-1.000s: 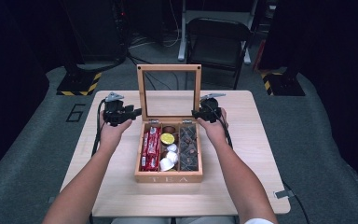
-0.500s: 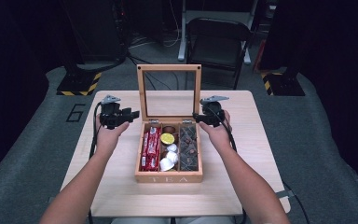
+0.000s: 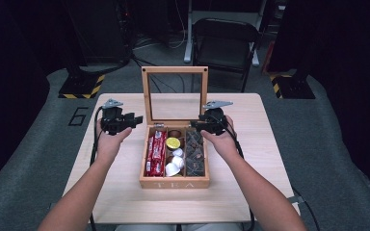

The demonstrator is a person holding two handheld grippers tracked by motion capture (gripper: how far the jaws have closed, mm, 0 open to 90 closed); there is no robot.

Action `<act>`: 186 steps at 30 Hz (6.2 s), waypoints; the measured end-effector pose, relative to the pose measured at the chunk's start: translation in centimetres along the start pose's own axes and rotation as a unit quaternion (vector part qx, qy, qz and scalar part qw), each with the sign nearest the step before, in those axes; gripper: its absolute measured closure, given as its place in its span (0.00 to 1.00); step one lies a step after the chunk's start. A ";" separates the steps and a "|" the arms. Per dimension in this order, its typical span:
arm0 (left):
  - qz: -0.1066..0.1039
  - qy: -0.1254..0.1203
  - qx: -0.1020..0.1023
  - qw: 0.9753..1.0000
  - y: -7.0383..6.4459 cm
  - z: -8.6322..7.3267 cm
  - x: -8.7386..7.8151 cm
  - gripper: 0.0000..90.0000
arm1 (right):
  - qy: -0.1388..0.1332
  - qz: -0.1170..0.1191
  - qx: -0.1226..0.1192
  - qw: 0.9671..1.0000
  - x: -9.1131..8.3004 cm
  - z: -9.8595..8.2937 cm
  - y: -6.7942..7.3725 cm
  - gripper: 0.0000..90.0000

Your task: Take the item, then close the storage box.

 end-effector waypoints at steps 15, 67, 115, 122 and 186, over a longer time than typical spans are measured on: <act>-0.009 -0.006 -0.018 1.000 -0.2 -0.7 -1.1 0.58 | 0.005 0.029 -0.029 0.999 0.9 -0.2 2.1 0.53; -0.014 -0.021 -0.011 1.000 -1.4 -3.4 -2.9 0.50 | 0.092 0.087 -0.022 0.992 7.2 -3.8 5.8 0.37; 0.004 -0.028 -0.001 1.000 -1.2 -3.6 -3.4 0.51 | 0.109 0.100 -0.009 0.989 8.2 -4.3 5.6 0.41; 0.003 -0.025 0.001 1.000 -1.1 -3.7 -3.4 0.51 | 0.102 0.097 -0.014 0.990 7.9 -4.0 5.8 0.41; 0.013 -0.020 0.000 1.000 -0.4 -4.2 -3.3 0.51 | 0.040 -0.020 0.008 0.999 -4.1 -3.7 -2.4 0.41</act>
Point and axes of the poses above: each handheld gripper's, and its own axes: x roughly forward along the jaws, z roughly out of its top, y roughly to its left, the point moved 6 cm from there along x, roughly forward along the jaws, and after that the axes turned 7 degrees about z, right-handed, at the moved point
